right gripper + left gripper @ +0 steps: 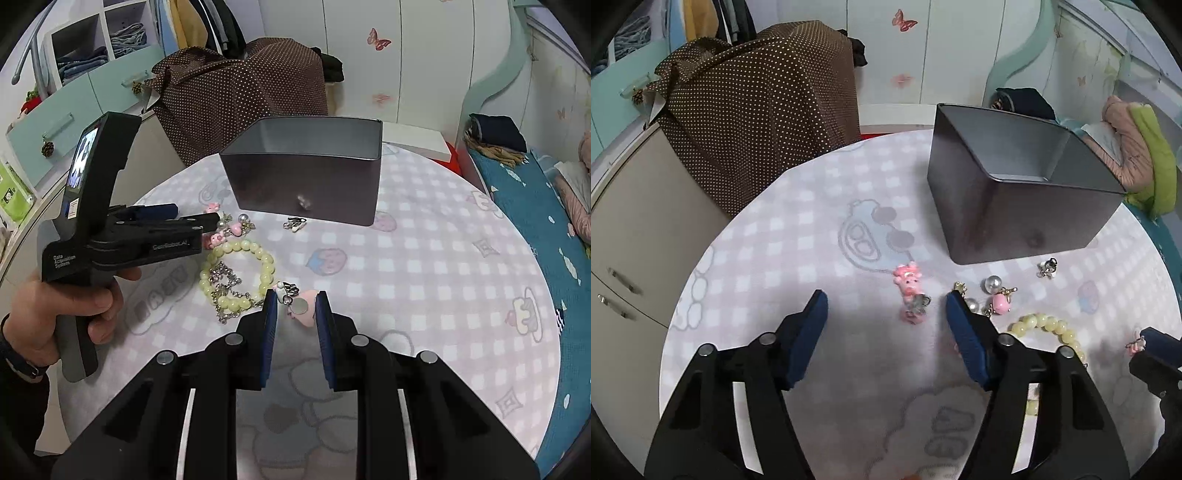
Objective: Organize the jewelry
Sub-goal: 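Grasp the pink bunny charm with the left tool while the right tool grasps the pink heart charm, then carry both charms over the grey box and open both tools to release them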
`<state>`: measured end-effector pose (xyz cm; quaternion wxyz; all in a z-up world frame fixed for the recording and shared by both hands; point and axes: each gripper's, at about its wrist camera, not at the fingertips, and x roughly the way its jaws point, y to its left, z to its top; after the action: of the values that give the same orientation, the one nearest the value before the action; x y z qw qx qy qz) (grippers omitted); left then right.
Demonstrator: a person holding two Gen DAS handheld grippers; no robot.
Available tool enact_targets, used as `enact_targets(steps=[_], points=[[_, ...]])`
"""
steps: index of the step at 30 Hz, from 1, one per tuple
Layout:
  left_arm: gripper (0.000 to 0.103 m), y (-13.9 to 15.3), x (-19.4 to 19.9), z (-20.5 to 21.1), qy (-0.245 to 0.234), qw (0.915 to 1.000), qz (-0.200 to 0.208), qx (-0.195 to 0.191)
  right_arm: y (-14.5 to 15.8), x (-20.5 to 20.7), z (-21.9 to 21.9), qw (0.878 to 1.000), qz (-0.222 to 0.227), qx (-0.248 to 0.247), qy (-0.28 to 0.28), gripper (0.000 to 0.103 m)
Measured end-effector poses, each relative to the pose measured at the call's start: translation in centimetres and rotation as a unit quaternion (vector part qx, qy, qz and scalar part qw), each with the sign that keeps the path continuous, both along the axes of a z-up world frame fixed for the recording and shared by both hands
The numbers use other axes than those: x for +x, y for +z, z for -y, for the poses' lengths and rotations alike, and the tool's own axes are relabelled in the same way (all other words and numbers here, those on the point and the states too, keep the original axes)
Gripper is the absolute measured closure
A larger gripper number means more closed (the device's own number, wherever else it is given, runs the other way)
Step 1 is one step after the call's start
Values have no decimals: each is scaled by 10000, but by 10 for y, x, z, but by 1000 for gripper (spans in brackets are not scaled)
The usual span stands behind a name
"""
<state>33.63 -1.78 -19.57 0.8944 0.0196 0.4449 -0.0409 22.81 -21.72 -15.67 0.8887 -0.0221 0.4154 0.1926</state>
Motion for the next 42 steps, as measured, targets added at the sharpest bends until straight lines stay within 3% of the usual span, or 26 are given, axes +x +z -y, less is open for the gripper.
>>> enact_targets(steps=[10,12,14,23,32,37,42], points=[[44,1,6,-1,-113,9999,74,3,2,4,0,10000,9,32,-26,83],[62,2,4,-1,-150,9998,94,-28,2,4,0,10000,6,35,-29,83],[91,4,3,-1,-219,9997,61,-88,3,5,0,10000,8,47,-43,84],[91,34,-25,-4,-373,9983,309,-331,24,12,-1,9996,282,25,-92,84],[91,103,-49,-1,-643,9923,892,-573,74,26,-6,9956,930,-63,-41,84],[91,143,-42,8,-895,9860,1198,-732,105,50,-9,9927,1207,-7,2,83],[91,163,-23,16,-1094,9826,1240,-843,117,82,-10,9940,1086,124,19,83]])
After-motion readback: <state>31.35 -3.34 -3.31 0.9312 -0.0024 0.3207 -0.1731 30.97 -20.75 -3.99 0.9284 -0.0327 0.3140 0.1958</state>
